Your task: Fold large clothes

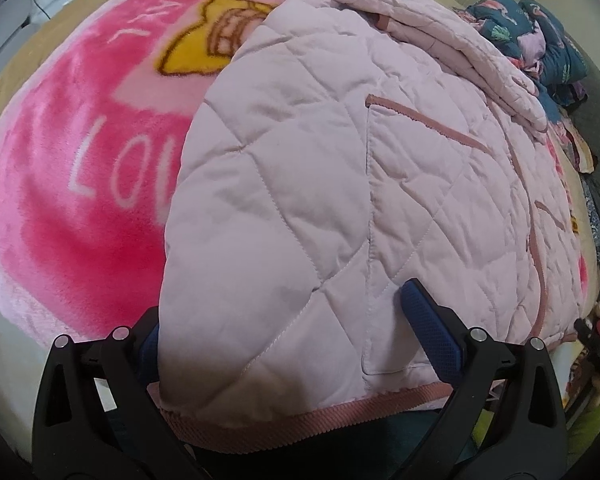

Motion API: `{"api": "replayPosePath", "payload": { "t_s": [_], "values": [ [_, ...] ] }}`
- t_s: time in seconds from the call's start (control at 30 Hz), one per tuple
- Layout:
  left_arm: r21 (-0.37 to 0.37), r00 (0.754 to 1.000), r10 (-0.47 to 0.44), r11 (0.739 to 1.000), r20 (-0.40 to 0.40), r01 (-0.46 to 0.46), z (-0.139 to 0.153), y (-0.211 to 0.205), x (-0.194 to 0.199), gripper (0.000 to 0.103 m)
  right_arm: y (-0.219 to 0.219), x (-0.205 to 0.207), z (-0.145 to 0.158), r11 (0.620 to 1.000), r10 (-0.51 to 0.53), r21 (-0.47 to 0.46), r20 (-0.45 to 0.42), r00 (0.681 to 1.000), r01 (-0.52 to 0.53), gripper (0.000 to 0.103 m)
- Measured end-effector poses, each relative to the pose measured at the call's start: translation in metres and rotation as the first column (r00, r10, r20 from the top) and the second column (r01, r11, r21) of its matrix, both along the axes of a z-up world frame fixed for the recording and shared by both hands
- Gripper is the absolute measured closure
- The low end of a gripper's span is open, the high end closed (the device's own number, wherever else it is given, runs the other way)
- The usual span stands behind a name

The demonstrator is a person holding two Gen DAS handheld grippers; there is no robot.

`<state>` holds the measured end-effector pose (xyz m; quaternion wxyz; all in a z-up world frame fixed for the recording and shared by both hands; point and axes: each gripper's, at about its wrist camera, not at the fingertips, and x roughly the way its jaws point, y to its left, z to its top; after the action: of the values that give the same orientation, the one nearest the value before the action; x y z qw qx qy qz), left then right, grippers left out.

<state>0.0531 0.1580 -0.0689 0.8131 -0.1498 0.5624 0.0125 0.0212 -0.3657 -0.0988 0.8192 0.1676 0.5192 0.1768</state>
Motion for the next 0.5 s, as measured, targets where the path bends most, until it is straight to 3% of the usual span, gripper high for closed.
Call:
{"api": "replayPosePath", "payload": {
  "t_s": [0.1, 0.2, 0.23, 0.3, 0.37, 0.43, 0.5],
  "values": [
    [-0.017, 1.000, 0.009, 1.000, 0.015, -0.009, 0.001, 0.002, -0.002, 0.009, 0.001, -0.004, -0.005, 1.000, -0.002, 0.008, -0.005, 1.000, 0.002, 0.011],
    [-0.033, 0.999, 0.012, 0.999, 0.038, -0.011, 0.004, 0.003, -0.005, 0.009, 0.000, -0.005, -0.009, 1.000, -0.003, 0.023, -0.004, 1.000, 0.003, 0.029],
    [-0.042, 0.999, 0.016, 0.999, 0.043, -0.014, 0.004, 0.004, -0.006, 0.009, 0.001, -0.006, -0.009, 0.999, 0.012, 0.052, -0.003, 1.000, -0.012, 0.042],
    [-0.060, 0.998, 0.027, 0.998, 0.049, -0.024, 0.004, 0.006, -0.006, 0.009, 0.004, -0.008, -0.005, 0.998, 0.034, 0.053, 0.014, 0.999, -0.035, 0.052],
    [-0.073, 0.998, 0.032, 0.997, 0.051, -0.028, 0.004, 0.007, -0.007, 0.009, 0.004, -0.008, 0.003, 0.995, 0.049, 0.090, 0.040, 0.998, -0.053, 0.068],
    [-0.076, 0.998, 0.029, 0.997, 0.056, -0.025, 0.005, 0.007, -0.007, 0.009, 0.001, -0.007, 0.016, 0.988, 0.049, 0.144, 0.076, 0.996, -0.060, 0.080],
    [-0.079, 0.998, 0.029, 0.997, 0.058, -0.024, 0.005, 0.007, -0.007, 0.009, -0.002, -0.006, 0.032, 0.977, 0.042, 0.201, 0.134, 0.990, -0.069, 0.084]
  ]
}}
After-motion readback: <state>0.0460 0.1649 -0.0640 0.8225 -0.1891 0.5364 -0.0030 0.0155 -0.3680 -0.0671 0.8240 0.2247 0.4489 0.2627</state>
